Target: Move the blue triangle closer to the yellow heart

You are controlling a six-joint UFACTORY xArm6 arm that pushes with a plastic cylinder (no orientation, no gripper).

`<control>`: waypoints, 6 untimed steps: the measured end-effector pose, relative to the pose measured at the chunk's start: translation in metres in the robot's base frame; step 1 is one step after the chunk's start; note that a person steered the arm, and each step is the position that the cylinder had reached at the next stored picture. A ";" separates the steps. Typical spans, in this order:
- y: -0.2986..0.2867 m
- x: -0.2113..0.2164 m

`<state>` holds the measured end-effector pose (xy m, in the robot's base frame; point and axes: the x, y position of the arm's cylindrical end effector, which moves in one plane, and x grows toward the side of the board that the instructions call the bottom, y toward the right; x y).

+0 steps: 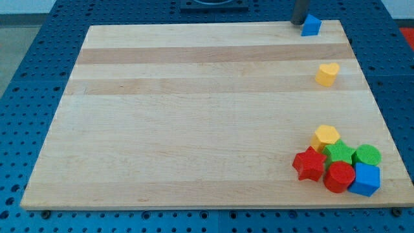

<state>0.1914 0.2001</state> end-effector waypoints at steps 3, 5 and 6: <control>0.048 0.001; 0.036 0.002; 0.042 0.010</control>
<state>0.2016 0.2423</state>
